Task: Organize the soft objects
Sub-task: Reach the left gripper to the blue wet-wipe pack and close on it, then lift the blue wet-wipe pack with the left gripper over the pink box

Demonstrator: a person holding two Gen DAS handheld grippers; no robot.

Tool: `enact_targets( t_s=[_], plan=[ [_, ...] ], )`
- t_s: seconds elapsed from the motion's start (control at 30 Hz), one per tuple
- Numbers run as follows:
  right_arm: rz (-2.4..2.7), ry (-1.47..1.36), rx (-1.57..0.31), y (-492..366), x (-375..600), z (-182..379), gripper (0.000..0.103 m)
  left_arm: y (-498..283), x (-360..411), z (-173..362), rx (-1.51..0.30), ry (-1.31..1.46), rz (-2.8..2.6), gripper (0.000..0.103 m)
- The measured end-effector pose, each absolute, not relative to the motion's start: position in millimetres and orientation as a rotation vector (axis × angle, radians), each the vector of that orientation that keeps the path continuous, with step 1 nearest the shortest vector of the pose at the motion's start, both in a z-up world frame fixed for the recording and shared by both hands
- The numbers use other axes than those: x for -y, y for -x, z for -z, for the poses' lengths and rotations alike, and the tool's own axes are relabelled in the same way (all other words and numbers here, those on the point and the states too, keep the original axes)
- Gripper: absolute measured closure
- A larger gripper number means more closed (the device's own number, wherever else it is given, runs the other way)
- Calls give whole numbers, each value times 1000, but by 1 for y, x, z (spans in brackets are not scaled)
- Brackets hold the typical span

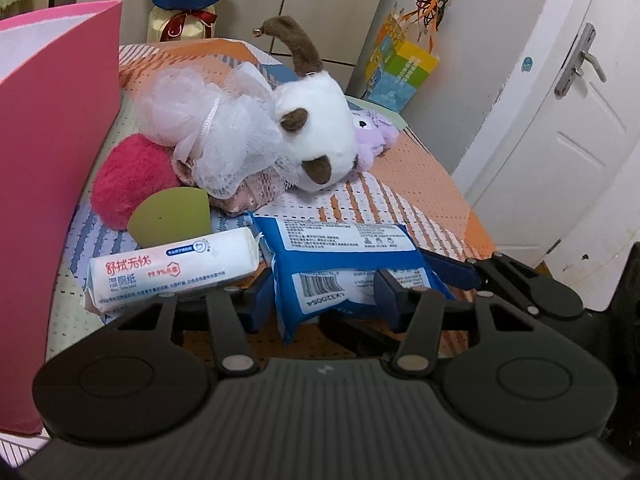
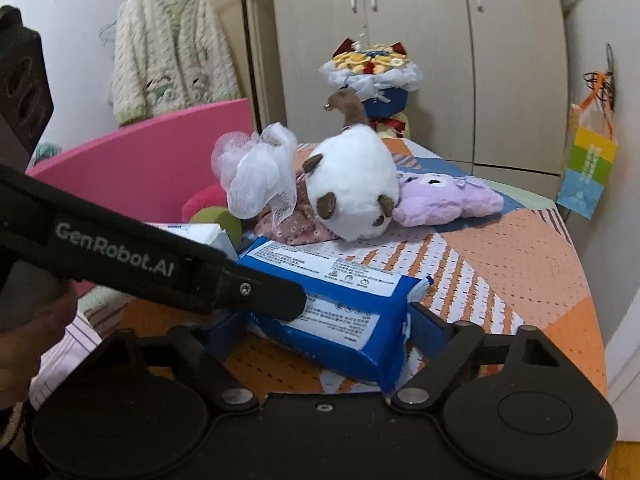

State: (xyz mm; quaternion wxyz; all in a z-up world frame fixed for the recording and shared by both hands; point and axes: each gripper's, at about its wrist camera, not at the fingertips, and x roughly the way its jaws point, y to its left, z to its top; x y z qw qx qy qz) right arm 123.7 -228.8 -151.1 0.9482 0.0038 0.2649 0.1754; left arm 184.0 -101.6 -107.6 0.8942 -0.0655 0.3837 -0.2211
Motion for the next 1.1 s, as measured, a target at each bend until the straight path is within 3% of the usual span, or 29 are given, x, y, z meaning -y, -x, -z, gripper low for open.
enact_targets(
  t_s=[0.3, 0.63, 1.1],
  plan=[
    [-293, 6, -530, -109, 220, 145, 28, -175, 114, 97, -832, 67, 480, 52],
    [-301, -34, -570, -86, 220, 122, 28, -143, 105, 73, -836, 6, 536, 51],
    [-320, 162, -570, -37, 162, 74, 28, -98, 50, 38, -852, 49, 576, 51]
  ],
)
